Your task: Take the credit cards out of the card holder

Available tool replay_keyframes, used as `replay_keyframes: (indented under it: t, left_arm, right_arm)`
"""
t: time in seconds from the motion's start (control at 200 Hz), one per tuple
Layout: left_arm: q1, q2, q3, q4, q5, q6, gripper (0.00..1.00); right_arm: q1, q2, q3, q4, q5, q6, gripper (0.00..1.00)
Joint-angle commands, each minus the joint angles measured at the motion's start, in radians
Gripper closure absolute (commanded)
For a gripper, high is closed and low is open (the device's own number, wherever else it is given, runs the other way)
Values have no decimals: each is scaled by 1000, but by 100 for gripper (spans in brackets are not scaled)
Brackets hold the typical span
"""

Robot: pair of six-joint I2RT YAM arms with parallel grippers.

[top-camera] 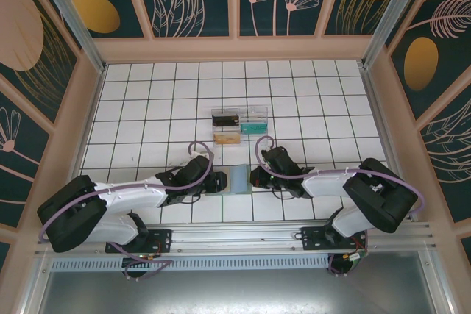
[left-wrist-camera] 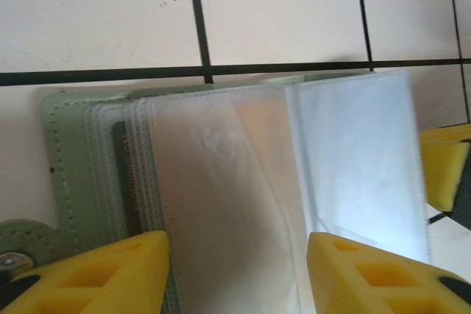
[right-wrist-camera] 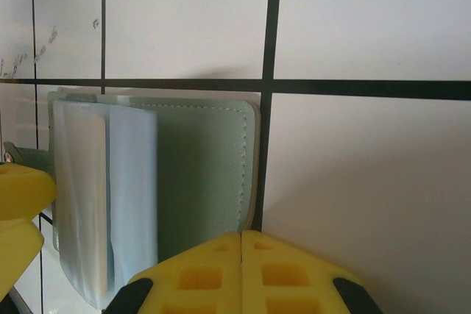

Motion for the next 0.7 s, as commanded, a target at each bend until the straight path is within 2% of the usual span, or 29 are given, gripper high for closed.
replay_keyframes:
  t: [0.0, 0.095, 0.385, 0.52, 0.691]
  left_arm:
    - [-5, 5, -17, 58, 61, -1, 44]
    - [-6, -16, -28, 78, 69, 0, 42]
    - [-6, -34, -52, 116, 89, 0, 27]
    - [-5, -15, -49, 124, 92, -5, 27]
    - [-5, -64, -18, -11, -9, 5, 28]
  right_arm:
    - [14, 21, 15, -3, 4, -8, 100]
    - [14, 24, 15, -3, 6, -7, 100]
    - [15, 34, 18, 2, 4, -5, 100]
    - [16, 31, 18, -3, 4, -5, 100]
    - [17, 29, 18, -4, 7, -7, 100]
